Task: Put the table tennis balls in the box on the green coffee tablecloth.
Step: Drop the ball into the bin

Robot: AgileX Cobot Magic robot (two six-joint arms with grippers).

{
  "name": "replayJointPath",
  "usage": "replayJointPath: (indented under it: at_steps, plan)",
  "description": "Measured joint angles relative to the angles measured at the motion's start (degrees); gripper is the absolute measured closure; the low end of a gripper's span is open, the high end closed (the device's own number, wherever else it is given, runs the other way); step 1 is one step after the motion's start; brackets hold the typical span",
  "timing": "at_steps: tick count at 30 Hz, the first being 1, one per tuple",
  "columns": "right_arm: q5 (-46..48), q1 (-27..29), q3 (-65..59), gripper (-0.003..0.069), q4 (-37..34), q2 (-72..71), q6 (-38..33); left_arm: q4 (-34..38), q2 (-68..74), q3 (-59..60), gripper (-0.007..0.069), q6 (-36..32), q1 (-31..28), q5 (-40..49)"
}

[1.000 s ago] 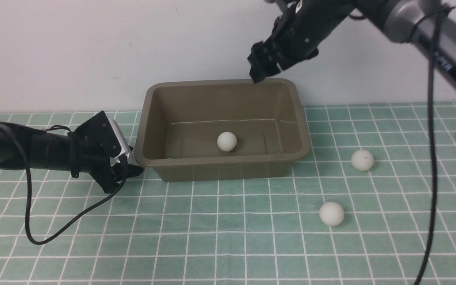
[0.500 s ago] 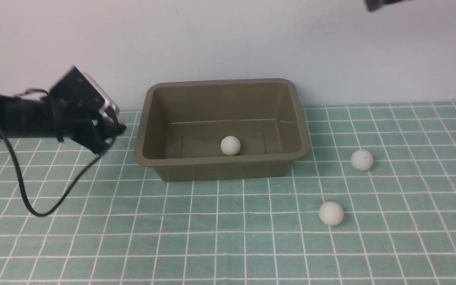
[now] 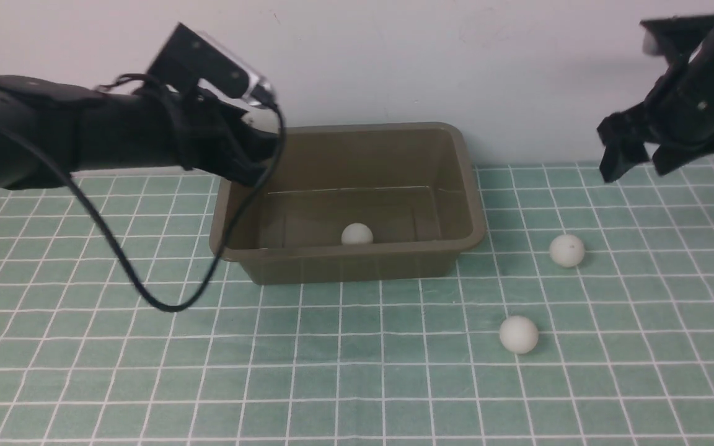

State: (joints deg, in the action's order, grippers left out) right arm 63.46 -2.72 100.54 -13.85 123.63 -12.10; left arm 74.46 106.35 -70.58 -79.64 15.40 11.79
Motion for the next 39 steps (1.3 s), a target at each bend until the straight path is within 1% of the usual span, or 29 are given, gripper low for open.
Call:
replayJointPath:
  at_steps: [5,16,23,26,31,36,39]
  plan:
    - [-0.9,0.0,0.0,0.0158,-0.2,0.7,-0.4,-1.7,1.1,0.0,0.0263,0.0,0.0,0.2]
    - [-1.1,0.0,0.0,0.0158,-1.5,2.0,-1.2,-3.1,3.0,0.0,0.0206,0.0,0.0,0.3]
    - [-1.0,-1.5,0.0,0.0162,-1.6,3.9,-1.7,-3.1,3.1,0.0,0.0205,-0.3,0.0,0.4]
    - [-1.0,-2.0,0.0,0.0181,-1.4,4.0,-1.5,-3.3,2.6,0.0,0.0205,-0.9,0.0,0.6]
    - [-0.2,-2.7,0.0,0.0302,3.3,4.3,1.7,-3.3,-1.3,0.1,0.0205,-1.8,0.1,0.8]
    - [1.2,-2.5,0.1,0.0299,6.9,3.9,3.0,-3.3,-8.0,0.2,0.0206,-1.6,-0.5,1.4]
    - [2.3,-2.3,0.2,0.0299,7.9,1.9,3.0,-3.5,-16.6,1.6,0.0206,2.4,-3.1,6.1]
